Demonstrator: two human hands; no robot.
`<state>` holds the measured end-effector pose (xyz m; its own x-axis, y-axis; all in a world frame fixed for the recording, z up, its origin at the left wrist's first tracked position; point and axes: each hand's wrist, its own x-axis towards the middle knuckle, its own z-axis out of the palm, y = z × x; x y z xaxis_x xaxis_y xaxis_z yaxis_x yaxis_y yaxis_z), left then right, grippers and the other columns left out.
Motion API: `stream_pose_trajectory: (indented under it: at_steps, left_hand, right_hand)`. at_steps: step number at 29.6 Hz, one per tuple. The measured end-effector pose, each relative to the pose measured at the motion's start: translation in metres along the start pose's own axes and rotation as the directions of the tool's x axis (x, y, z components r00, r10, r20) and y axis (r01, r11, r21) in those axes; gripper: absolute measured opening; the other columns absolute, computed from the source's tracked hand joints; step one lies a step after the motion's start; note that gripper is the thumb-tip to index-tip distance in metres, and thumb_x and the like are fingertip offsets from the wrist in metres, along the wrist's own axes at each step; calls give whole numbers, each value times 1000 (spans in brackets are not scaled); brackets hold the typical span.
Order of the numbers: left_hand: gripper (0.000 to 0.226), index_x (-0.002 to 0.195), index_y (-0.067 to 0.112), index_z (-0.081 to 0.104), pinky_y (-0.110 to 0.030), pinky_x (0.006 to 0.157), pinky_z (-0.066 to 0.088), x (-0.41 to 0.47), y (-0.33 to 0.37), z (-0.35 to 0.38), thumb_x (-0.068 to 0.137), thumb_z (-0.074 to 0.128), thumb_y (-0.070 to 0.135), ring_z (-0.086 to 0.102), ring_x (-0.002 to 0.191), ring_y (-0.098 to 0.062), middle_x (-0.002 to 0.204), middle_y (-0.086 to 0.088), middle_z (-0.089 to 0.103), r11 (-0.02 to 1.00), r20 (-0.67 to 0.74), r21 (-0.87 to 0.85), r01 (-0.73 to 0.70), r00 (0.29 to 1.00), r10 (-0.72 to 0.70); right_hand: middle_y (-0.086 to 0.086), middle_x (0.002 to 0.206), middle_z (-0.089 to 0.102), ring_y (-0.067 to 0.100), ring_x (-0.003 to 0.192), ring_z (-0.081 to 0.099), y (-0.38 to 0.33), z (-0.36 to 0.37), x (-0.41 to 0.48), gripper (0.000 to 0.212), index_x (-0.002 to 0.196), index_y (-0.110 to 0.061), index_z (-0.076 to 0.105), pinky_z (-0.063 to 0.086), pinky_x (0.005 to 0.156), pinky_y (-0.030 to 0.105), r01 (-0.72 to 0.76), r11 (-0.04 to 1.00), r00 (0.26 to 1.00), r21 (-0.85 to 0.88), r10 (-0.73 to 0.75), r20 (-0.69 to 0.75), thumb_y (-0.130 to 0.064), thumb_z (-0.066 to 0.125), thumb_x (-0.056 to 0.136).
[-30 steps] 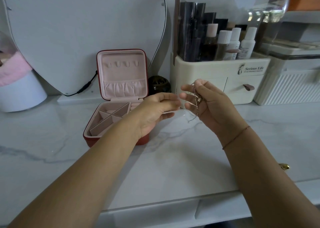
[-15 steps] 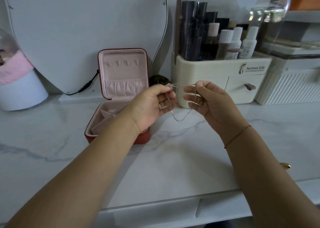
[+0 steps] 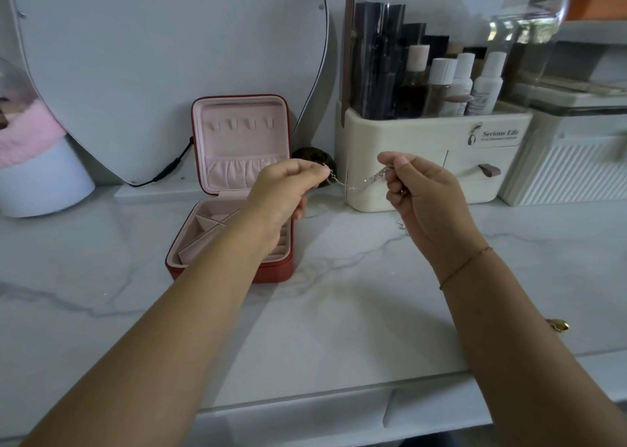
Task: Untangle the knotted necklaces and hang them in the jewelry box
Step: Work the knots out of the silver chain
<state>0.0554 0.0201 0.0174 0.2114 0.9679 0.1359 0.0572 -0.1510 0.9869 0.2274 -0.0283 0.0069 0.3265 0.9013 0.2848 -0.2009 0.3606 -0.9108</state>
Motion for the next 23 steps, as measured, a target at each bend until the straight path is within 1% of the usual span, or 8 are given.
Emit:
stream_pose_trajectory:
  at_steps: [3, 5, 7, 11, 14, 17, 20, 23]
  left_hand:
    - [7, 90, 21, 71, -17, 69, 43, -4, -3, 4, 87, 66, 23, 58, 78, -6, 87, 5, 66, 989, 29, 128, -76, 997, 73]
    - [9, 94, 21, 72, -11, 74, 43, -5, -4, 7, 87, 67, 22, 62, 87, -1, 94, 5, 70, 981, 58, 160, -110, 993, 102]
    - [11, 96, 21, 73, -5, 73, 43, -7, -4, 9, 87, 67, 22, 63, 87, 4, 95, 6, 72, 982, 115, 148, -116, 988, 100]
    - [12, 96, 22, 72, -24, 84, 48, -9, -4, 11, 87, 65, 19, 66, 85, -4, 86, 5, 73, 996, 252, -11, -89, 964, 88]
    - [13, 95, 18, 72, -24, 81, 50, -8, -4, 12, 84, 68, 14, 67, 79, -6, 82, 3, 74, 993, 240, -33, -112, 964, 117]
    - [16, 94, 15, 72, -17, 76, 52, -8, -4, 11, 79, 72, 10, 68, 77, -5, 80, 3, 74, 991, 221, -48, -125, 966, 133]
    - [14, 89, 12, 71, -11, 67, 48, -8, -5, 13, 77, 73, 6, 67, 73, -1, 73, 5, 73, 989, 205, -75, -128, 968, 141]
    - [10, 86, 14, 70, -9, 66, 46, -9, -5, 15, 77, 74, 9, 65, 70, 2, 71, 7, 72, 987, 200, -44, -155, 966, 161]
  right_hand:
    - [0, 70, 52, 6, 61, 42, -1, 2, -2, 23, 97, -7, 66, 36, 57, 17, 18, 999, 995, -38, -14, 95, -5, 43, 99]
    - [-1, 68, 55, 6, 61, 44, -1, 5, -4, 21, 98, -8, 64, 37, 58, 17, 24, 999, 989, -47, -16, 149, -3, 44, 99]
    - [1, 68, 56, 7, 61, 47, -2, 7, -7, 19, 99, -9, 62, 39, 59, 17, 17, 999, 980, -44, -8, 196, -1, 45, 97]
    - [3, 68, 57, 9, 61, 49, -1, 9, -9, 16, 95, -10, 60, 41, 61, 19, 19, 997, 966, -69, -1, 259, 0, 48, 95]
    - [1, 64, 58, 9, 58, 48, -1, 8, -8, 14, 89, -10, 58, 40, 59, 19, 23, 998, 967, -64, -6, 254, 1, 52, 93]
    - [3, 64, 58, 10, 57, 48, -1, 8, -8, 13, 86, -10, 58, 40, 58, 20, 34, 996, 967, -80, -13, 255, 1, 55, 91]
    - [4, 63, 59, 11, 56, 47, 0, 8, -8, 13, 83, -11, 58, 39, 57, 20, 44, 995, 966, -95, -18, 257, 0, 58, 89]
    - [9, 64, 57, 11, 53, 46, -1, 8, -8, 12, 81, -11, 57, 38, 52, 17, 48, 993, 969, -104, -21, 245, -1, 61, 88]
